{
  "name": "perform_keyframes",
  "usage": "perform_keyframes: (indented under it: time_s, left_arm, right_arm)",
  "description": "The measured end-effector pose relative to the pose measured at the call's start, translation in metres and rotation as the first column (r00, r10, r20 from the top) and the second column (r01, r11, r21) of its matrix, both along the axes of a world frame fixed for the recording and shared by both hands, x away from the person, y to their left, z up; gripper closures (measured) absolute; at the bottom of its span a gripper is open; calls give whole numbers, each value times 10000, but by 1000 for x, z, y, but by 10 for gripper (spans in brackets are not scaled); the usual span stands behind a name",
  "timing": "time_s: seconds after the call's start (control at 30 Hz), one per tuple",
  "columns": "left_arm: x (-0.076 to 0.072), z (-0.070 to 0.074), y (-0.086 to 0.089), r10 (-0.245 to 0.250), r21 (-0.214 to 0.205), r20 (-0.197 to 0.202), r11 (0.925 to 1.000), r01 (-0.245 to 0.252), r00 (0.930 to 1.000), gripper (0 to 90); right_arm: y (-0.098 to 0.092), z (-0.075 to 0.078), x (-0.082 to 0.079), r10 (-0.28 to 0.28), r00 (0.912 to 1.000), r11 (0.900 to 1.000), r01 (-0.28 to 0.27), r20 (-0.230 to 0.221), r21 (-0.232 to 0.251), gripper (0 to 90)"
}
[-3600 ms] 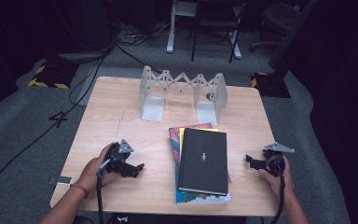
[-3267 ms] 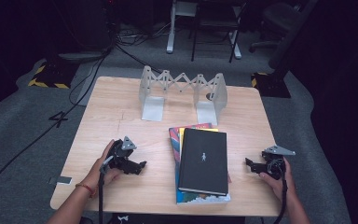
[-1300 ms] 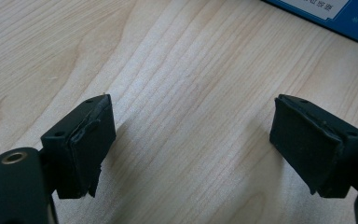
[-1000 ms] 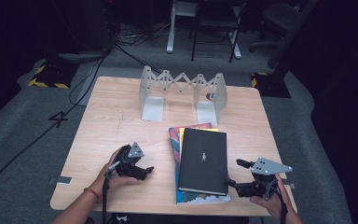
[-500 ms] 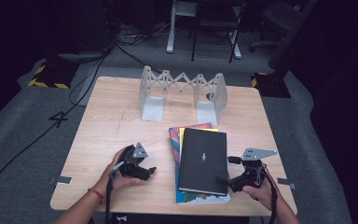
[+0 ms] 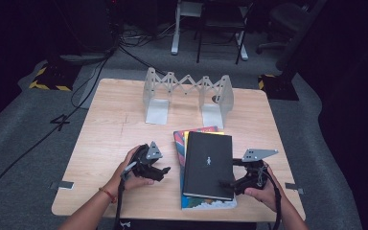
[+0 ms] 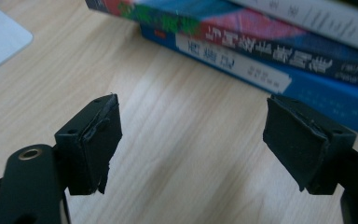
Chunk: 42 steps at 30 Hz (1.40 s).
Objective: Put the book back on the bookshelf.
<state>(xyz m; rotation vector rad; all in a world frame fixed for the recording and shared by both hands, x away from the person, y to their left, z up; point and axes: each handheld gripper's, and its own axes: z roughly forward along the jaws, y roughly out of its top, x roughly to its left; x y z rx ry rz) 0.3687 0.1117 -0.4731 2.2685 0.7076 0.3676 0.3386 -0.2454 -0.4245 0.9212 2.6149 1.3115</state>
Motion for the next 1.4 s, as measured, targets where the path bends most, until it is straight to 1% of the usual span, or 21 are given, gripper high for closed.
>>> perform_keyframes:
  time_s: [0.07, 0.17, 0.23, 0.37, 0.43, 0.53, 0.57, 0.6, 0.63, 0.67, 0.73, 0.9, 0.97, 1.03, 1.1, 1.2, 1.23, 1.3, 1.33, 1.37, 1.4]
  left_arm:
    - [4, 4, -3, -42, -175, 28, 9998, 42, 10000, 202]
    - [7, 7, -8, -50, -186, 271, 9998, 55, 9996, 213]
    - [9, 10, -9, 3, -111, 568, 9999, 3, 9984, 214]
    - [17, 10, -8, 205, -366, 422, 9991, -190, 9989, 218]
    - [18, 10, -9, 291, -332, 509, 9991, -274, 9983, 227]
    - [22, 11, -12, 303, -479, 477, 9985, -281, 9984, 229]
    - [24, 12, -13, 356, -505, 566, 9982, -327, 9978, 231]
    - [26, 13, -16, 322, -678, 480, 9973, -289, 9983, 233]
    - [28, 13, -18, 340, -740, 476, 9968, -304, 9983, 233]
    - [29, 13, -19, 417, -556, 572, 9977, -385, 9975, 236]
    - [32, 11, -21, 442, -433, 611, 9982, -416, 9972, 242]
    - [37, 6, -20, 567, -430, 401, 9976, -550, 9976, 244]
    - [38, 5, -19, 575, -392, 409, 9977, -559, 9975, 244]
    - [43, 2, -20, 763, -422, 466, 9963, -743, 9960, 245]
    - [45, 2, -20, 790, -431, 463, 9961, -770, 9958, 256]
    - [55, 1, -20, 926, -436, 409, 9949, -908, 9949, 263]
    - [57, 1, -19, 947, -546, 296, 9942, -930, 9951, 273]
    - [60, 0, -18, 788, -744, 304, 9943, -764, 9964, 313]
    - [60, 0, -17, 524, -820, 302, 9954, -498, 9982, 351]
    - [58, 1, -18, 383, -829, 325, 9959, -355, 9987, 427]
    - [57, 2, -19, 233, -812, 369, 9965, -202, 9990, 478]
  right_arm:
    - [1, 0, 2, 11, 10000, 10000, -11, 0, 11, 2]
    - [6, 0, 8, 92, 10000, 10000, -92, 8, 19, 5]
    - [8, 0, 12, 202, 9998, 9998, -202, -29, -12, 5]
    - [13, 0, 17, 267, 9996, 9996, -267, -23, -45, 5]
    - [14, 0, 19, 339, 9994, 9994, -339, -27, -20, 5]
    - [17, 0, 23, 477, 9988, 9989, -477, -54, -18, 5]
    - [17, -1, 24, 531, 9986, 9986, -531, -41, 29, 5]
    - [17, -1, 24, 549, 9985, 9985, -548, -46, 52, 5]
    - [17, -1, 24, 558, 9984, 9984, -557, -45, 64, 5]
    - [17, -1, 24, 561, 9984, 9984, -561, -37, 64, 5]
    - [17, -1, 25, 558, 9984, 9984, -558, -49, 20, 5]
    - [20, -1, 29, 770, 9970, 9970, -770, -11, 51, 5]
    - [22, -2, 30, 812, 9967, 9966, -813, 52, 139, 5]
    - [23, -2, 31, 842, 9964, 9963, -843, 63, 177, 5]
    - [23, -2, 32, 883, 9961, 9959, -885, 92, 201, 5]
    - [23, -2, 32, 919, 9957, 9956, -921, 98, 191, 5]
    - [24, -2, 32, 932, 9956, 9955, -935, 135, 181, 5]
    - [24, -2, 32, 942, 9954, 9954, -945, 194, 183, 5]
    - [24, -2, 32, 942, 9953, 9953, -946, 226, 198, 5]
    - [24, -2, 32, 945, 9952, 9953, -951, 258, 209, 5]
    - [24, -2, 31, 956, 9949, 9951, -963, 314, 219, 5]
